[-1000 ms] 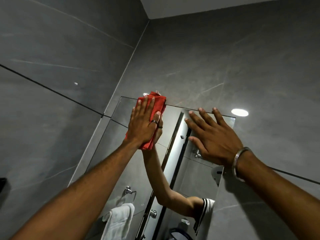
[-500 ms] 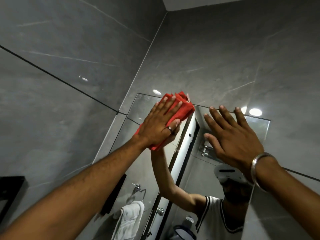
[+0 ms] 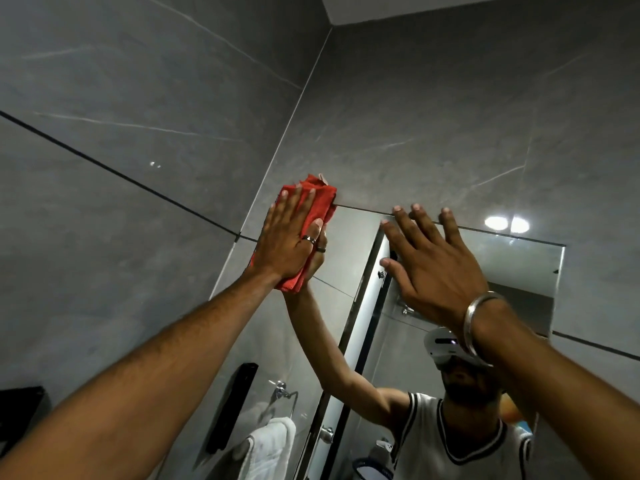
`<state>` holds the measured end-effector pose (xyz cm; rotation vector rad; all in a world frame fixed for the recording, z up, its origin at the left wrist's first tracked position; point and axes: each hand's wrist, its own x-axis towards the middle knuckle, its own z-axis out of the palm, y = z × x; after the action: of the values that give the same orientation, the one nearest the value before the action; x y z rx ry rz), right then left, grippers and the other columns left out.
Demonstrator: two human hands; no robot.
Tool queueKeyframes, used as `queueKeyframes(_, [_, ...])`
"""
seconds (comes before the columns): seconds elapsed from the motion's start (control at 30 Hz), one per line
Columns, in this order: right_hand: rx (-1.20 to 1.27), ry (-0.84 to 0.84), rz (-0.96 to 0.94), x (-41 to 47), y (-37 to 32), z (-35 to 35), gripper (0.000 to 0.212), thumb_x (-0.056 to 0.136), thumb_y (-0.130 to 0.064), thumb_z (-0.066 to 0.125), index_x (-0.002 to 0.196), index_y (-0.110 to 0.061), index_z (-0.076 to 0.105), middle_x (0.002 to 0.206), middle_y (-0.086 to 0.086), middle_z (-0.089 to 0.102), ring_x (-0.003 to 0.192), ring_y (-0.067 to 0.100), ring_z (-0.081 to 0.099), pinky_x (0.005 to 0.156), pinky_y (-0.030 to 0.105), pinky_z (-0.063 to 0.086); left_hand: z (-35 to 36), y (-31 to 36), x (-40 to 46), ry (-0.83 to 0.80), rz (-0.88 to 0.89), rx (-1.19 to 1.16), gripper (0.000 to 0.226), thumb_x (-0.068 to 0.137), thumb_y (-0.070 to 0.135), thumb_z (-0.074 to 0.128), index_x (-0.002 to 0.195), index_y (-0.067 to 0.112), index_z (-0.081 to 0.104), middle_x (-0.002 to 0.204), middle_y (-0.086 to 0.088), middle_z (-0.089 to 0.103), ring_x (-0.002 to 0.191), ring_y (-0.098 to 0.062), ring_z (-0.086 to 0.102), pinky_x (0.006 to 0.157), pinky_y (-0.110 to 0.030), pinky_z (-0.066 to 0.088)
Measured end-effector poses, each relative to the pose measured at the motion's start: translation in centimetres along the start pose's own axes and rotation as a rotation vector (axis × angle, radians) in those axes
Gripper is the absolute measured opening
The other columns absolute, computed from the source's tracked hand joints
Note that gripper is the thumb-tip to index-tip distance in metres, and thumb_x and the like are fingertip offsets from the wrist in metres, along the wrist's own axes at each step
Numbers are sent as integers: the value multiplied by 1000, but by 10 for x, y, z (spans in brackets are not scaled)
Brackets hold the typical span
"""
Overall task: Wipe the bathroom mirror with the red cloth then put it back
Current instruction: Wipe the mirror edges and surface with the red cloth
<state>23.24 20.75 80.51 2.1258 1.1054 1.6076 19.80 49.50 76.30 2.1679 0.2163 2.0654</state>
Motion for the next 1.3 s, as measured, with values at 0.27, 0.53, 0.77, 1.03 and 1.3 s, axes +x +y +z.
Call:
queueKeyframes(0.27, [36, -2, -49, 40, -48, 8, 79, 95, -66, -2, 166, -32, 3, 177, 1, -4, 164, 26, -6, 130, 57, -11, -9, -19, 5, 3, -141, -25, 69, 102, 53, 17, 163, 27, 0, 174, 0, -1, 161, -21, -4, 132, -46, -1])
queueKeyframes(0.53, [42, 11, -19, 36, -44, 6, 84, 93, -68, -3, 167, -29, 0, 176, 4, -7, 164, 26, -7, 133, 49, -6, -5, -21, -1, 0, -136, -14, 66, 105, 50, 16, 162, 27, -5, 173, -2, -9, 160, -22, -12, 131, -45, -7])
queueKeyframes(0.77, [45, 48, 39, 41, -52, 3, 75, 101, -63, 6, 167, -28, 6, 177, 6, -1, 164, 29, -4, 132, 54, -8, -7, -26, -41, -114, 190, 74, 70, 104, 57, 22, 162, 33, -8, 173, 3, -14, 159, -18, -18, 129, -45, -11])
queueKeyframes(1.03, [-16, 74, -92, -5, -50, 1, 80, 97, -65, 3, 166, -26, 18, 176, 11, 10, 164, 32, 2, 131, 58, -5, 5, -22, -23, 30, -186, -28, 62, 107, 56, 13, 159, 38, -13, 173, 3, -7, 160, -18, -8, 131, -50, 0])
queueKeyframes(1.3, [9, 109, 140, -61, 32, -11, 76, 100, -61, 8, 167, -25, 6, 176, 9, -5, 163, 28, -10, 132, 56, -4, 28, 53, -34, 43, -173, -2, 69, 102, 61, -2, 162, 28, -10, 174, -3, -9, 161, -21, -10, 130, -47, -7])
